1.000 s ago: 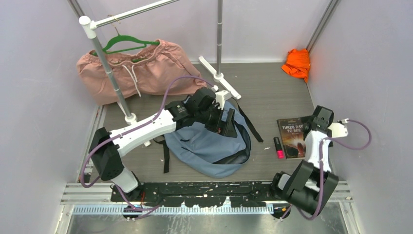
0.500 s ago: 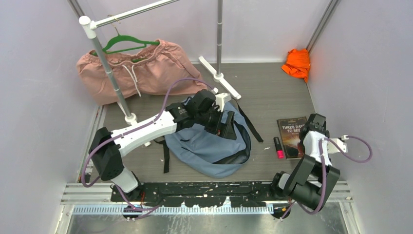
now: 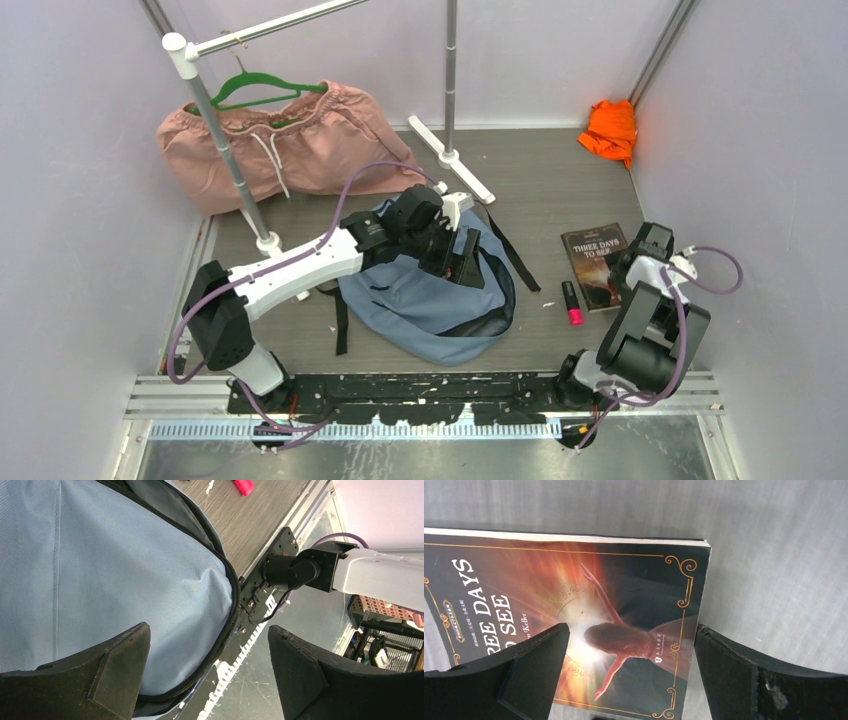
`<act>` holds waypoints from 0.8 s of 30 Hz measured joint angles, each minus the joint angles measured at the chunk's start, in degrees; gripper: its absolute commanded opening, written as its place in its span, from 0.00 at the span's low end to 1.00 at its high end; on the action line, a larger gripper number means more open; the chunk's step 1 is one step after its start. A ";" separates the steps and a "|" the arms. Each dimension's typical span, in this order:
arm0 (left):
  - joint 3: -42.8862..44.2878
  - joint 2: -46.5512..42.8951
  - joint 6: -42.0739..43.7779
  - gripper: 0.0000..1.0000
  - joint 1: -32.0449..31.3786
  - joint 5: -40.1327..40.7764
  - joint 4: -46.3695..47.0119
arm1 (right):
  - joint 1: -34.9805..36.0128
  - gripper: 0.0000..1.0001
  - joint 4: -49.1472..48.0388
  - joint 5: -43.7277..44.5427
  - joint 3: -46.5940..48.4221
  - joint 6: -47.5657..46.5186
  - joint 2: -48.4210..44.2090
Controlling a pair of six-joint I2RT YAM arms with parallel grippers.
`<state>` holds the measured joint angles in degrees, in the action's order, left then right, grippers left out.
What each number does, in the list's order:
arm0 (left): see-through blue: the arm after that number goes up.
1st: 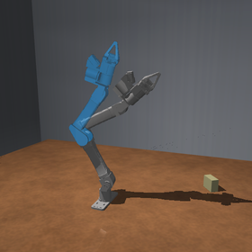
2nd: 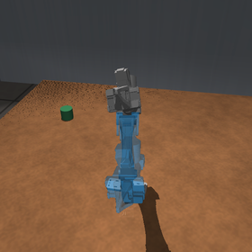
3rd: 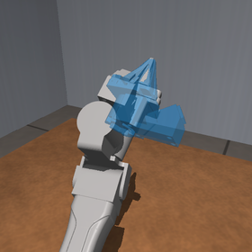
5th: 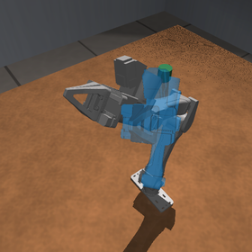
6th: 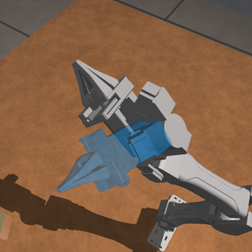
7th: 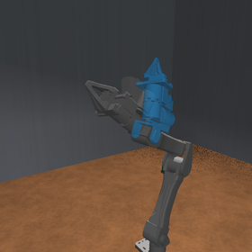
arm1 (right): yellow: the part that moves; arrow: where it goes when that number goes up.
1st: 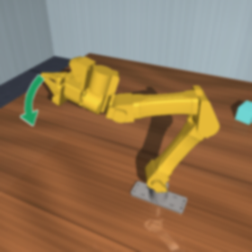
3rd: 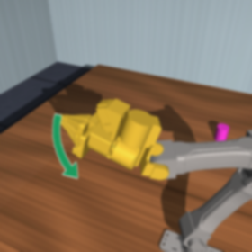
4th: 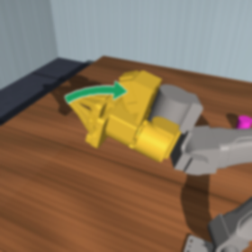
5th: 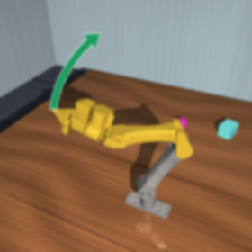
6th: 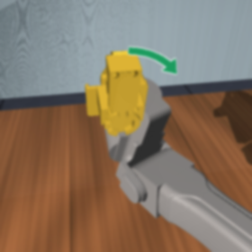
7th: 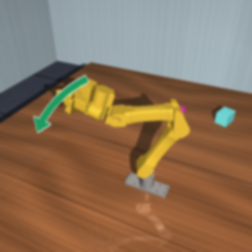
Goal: Pack the student bag
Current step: Move the book to the center of the board.
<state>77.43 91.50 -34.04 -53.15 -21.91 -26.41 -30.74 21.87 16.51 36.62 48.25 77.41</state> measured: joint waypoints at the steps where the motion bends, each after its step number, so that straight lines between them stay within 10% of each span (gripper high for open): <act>1: 0.00 0.00 -0.02 0.88 0.00 0.00 0.02 | 0.04 1.00 -0.70 -1.05 0.68 -1.16 0.96; 16: 0.00 0.00 -0.26 0.88 0.00 -0.37 0.09 | 9.84 1.00 -9.16 -15.37 7.32 -10.82 9.16; 24: -0.55 -0.02 -0.42 0.88 0.00 -0.15 1.07 | 11.47 1.00 -3.80 -12.39 4.37 -10.49 -4.11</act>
<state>76.88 91.48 -34.46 -53.15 -22.06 -25.34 -19.27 18.06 4.12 40.99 37.76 73.30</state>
